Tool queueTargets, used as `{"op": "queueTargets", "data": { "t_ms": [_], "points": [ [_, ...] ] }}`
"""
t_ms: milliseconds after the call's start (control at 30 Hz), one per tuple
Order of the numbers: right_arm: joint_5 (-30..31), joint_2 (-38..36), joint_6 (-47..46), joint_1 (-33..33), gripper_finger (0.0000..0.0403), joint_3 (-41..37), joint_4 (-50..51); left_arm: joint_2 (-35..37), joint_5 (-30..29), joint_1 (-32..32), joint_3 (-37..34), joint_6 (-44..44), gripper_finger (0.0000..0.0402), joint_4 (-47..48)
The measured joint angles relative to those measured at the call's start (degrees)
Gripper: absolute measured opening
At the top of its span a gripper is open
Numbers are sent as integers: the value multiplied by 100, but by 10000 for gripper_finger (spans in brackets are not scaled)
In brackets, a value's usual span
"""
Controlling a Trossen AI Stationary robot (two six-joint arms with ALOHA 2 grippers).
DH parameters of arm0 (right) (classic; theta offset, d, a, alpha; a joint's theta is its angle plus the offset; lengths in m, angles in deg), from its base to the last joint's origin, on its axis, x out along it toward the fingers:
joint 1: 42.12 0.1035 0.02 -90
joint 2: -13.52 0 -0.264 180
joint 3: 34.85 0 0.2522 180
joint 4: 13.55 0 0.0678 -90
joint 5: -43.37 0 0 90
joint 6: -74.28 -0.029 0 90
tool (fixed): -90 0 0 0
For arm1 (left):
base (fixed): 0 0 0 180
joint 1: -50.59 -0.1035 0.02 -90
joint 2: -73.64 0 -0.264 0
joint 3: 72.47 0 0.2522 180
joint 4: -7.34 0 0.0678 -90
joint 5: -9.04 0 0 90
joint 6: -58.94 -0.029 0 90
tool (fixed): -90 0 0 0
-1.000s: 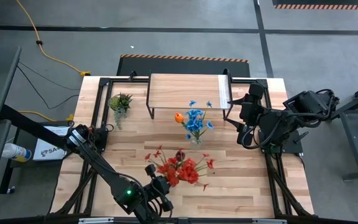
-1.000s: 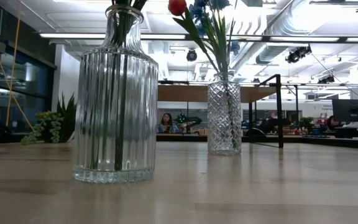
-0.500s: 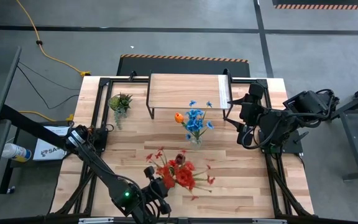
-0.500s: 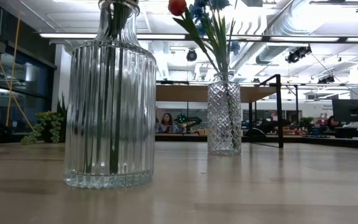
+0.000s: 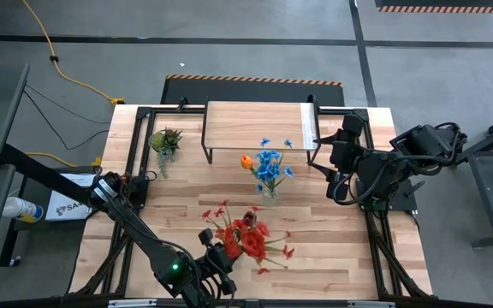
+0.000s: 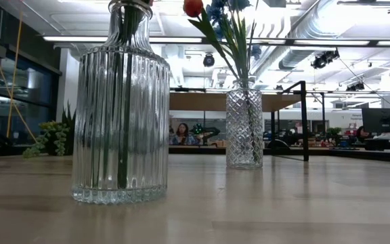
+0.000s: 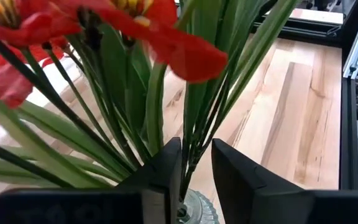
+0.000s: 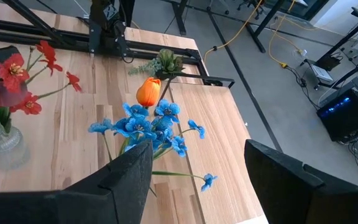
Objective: Pick and place flowers into a vace then onto a shelf
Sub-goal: Put the orange flowers into the bottom transparent vase
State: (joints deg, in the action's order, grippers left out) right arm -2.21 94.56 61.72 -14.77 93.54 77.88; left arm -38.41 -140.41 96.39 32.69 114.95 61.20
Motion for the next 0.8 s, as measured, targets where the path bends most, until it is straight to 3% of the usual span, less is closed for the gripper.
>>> {"op": "queueTargets", "data": {
  "t_ms": [800],
  "points": [
    [-4,0,64,1,245,0,0,4,-2,0,0,-9,124,35]
  ]
}}
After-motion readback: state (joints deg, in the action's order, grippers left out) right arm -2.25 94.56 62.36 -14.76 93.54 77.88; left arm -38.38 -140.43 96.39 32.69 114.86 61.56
